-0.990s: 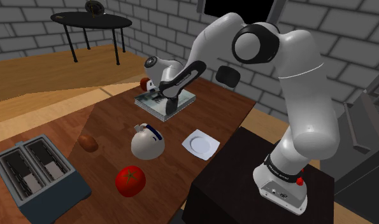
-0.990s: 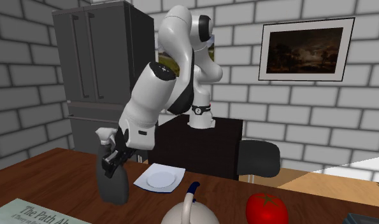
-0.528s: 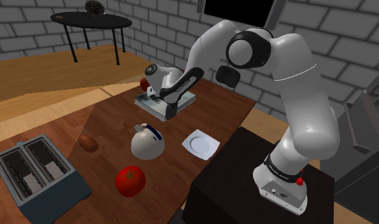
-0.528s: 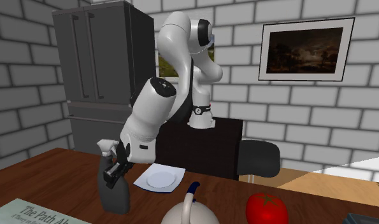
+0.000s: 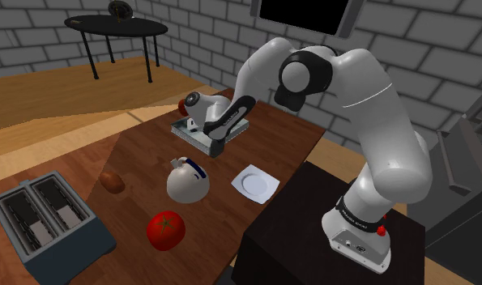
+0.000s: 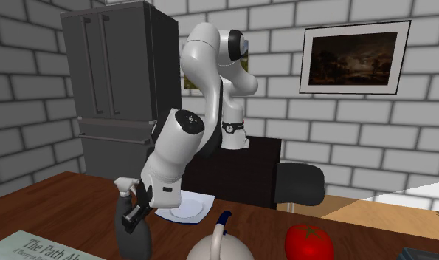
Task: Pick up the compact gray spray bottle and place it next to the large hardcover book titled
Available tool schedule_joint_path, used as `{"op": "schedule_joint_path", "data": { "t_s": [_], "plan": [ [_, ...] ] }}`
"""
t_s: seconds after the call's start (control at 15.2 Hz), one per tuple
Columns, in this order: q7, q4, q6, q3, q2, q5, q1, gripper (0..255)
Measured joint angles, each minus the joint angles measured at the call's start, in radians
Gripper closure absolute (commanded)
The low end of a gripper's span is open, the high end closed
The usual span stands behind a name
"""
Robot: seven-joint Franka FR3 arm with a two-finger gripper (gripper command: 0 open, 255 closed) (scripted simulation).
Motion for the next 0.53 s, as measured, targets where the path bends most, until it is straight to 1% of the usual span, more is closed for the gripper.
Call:
{"op": "schedule_joint_path", "data": {
  "t_s": [0.26, 0.53],
  "plan": [
    [0.013, 0.017, 0.016, -0.005, 0.035, -0.007, 0.002, 255],
    [0.016, 0.022, 0.018, -0.006, 0.043, -0.007, 0.003, 255]
  ]
}}
